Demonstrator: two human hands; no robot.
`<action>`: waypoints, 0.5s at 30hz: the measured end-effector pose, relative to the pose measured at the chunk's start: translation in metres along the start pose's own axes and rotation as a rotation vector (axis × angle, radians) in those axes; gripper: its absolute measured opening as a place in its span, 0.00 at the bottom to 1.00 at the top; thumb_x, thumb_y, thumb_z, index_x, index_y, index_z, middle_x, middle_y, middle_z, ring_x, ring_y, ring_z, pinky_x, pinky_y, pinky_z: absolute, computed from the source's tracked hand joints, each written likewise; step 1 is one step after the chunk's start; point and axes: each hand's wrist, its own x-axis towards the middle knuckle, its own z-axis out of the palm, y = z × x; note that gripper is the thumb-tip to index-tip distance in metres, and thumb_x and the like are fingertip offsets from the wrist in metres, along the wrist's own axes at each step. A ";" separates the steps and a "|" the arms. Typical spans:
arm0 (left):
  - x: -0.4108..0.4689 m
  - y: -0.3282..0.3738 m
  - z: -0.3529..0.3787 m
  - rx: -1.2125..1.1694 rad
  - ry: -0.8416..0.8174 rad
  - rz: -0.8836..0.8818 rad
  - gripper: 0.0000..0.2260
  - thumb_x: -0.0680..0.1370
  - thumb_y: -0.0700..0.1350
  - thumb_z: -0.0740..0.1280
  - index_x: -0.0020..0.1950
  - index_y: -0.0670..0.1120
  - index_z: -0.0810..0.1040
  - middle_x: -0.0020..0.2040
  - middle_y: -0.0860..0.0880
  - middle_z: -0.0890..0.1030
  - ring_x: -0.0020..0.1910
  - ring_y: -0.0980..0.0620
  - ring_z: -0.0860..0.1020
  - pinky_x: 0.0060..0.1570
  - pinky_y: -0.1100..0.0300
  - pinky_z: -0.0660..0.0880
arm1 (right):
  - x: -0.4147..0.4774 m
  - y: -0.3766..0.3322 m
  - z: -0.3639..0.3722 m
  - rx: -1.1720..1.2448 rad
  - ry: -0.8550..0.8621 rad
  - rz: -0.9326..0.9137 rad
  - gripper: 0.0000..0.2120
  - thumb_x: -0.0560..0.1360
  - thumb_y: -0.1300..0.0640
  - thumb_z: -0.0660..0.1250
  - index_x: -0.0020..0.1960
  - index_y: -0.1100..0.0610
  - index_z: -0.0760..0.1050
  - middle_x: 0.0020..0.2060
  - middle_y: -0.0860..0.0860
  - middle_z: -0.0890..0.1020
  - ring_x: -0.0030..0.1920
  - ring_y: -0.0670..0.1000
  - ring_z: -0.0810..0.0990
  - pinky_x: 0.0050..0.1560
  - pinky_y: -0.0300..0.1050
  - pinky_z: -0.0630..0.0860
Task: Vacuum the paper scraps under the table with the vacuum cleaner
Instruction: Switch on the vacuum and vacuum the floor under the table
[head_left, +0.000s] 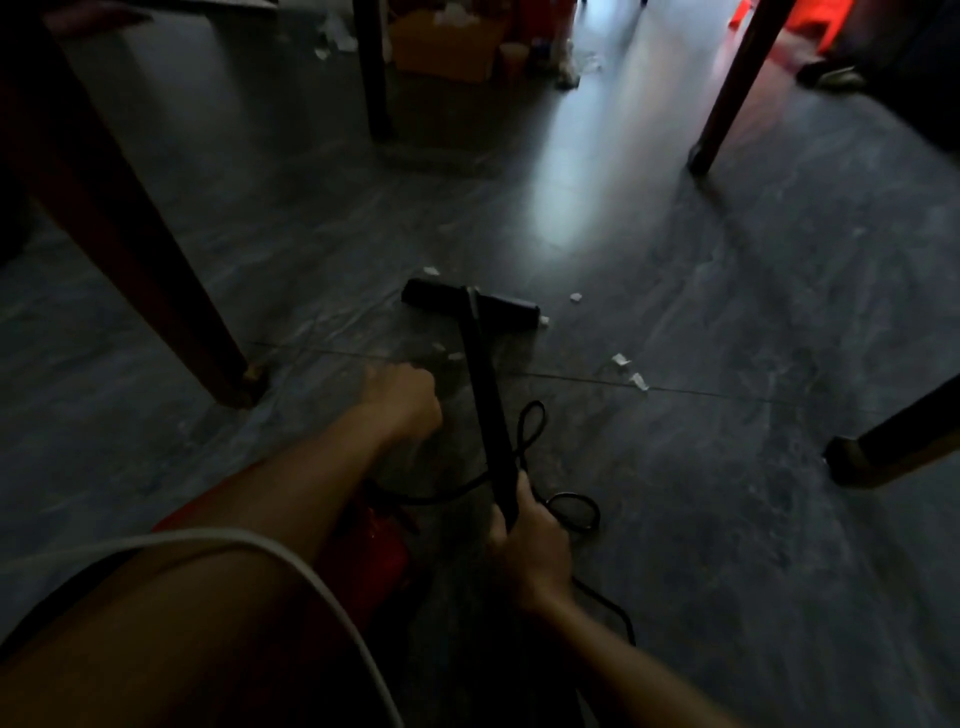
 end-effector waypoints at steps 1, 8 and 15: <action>-0.003 0.000 0.003 -0.010 -0.025 0.011 0.17 0.78 0.49 0.59 0.61 0.41 0.76 0.64 0.39 0.75 0.63 0.40 0.73 0.66 0.46 0.65 | -0.010 0.009 -0.005 -0.016 -0.009 0.012 0.30 0.78 0.47 0.60 0.77 0.48 0.56 0.57 0.55 0.80 0.56 0.57 0.80 0.54 0.48 0.76; -0.016 0.005 0.017 0.031 -0.061 0.034 0.16 0.78 0.52 0.58 0.59 0.44 0.76 0.62 0.42 0.77 0.61 0.43 0.74 0.66 0.44 0.65 | 0.053 -0.009 -0.053 -0.023 0.131 0.039 0.28 0.79 0.48 0.59 0.76 0.56 0.59 0.62 0.58 0.78 0.62 0.59 0.76 0.59 0.47 0.71; 0.001 0.029 0.012 0.060 0.030 0.125 0.16 0.78 0.50 0.58 0.59 0.44 0.76 0.63 0.40 0.76 0.62 0.41 0.74 0.64 0.47 0.67 | 0.090 0.008 -0.099 -0.117 0.321 0.124 0.17 0.81 0.53 0.57 0.67 0.59 0.67 0.56 0.58 0.79 0.56 0.59 0.80 0.46 0.46 0.73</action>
